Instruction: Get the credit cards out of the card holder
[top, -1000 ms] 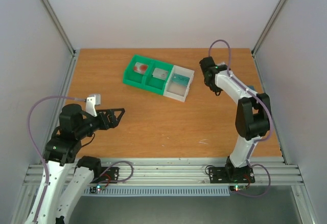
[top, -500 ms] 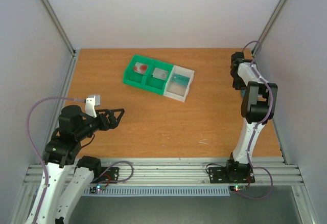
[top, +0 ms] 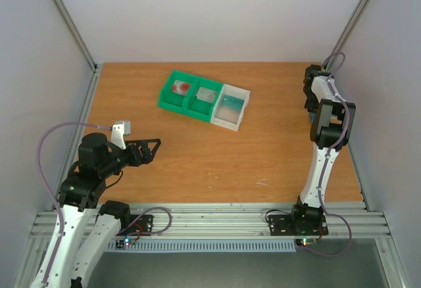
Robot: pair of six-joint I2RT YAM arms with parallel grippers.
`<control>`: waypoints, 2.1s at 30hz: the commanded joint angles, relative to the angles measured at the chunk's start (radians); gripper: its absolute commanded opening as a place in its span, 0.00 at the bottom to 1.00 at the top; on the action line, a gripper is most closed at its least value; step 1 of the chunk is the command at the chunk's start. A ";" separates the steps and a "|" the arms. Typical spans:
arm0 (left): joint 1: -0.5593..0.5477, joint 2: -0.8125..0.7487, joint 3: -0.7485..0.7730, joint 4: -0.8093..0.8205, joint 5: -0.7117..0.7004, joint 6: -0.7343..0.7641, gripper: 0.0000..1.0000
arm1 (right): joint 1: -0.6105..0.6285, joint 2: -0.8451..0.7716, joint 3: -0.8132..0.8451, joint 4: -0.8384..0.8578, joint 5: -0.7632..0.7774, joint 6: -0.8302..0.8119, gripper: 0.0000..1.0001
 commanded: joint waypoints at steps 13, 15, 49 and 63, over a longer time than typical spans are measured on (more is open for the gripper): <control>-0.004 0.013 -0.012 0.068 0.011 0.004 0.99 | -0.030 -0.014 -0.060 -0.091 -0.202 0.113 0.48; -0.004 0.008 -0.012 0.067 0.009 0.003 0.99 | -0.015 -0.060 -0.102 -0.080 -0.229 0.123 0.49; -0.005 -0.019 -0.016 0.069 0.029 0.009 0.99 | -0.164 -0.232 -0.223 0.058 -0.574 0.193 0.69; -0.004 -0.033 -0.017 0.070 0.039 0.015 0.99 | -0.151 -0.252 -0.404 0.119 -0.697 0.208 0.66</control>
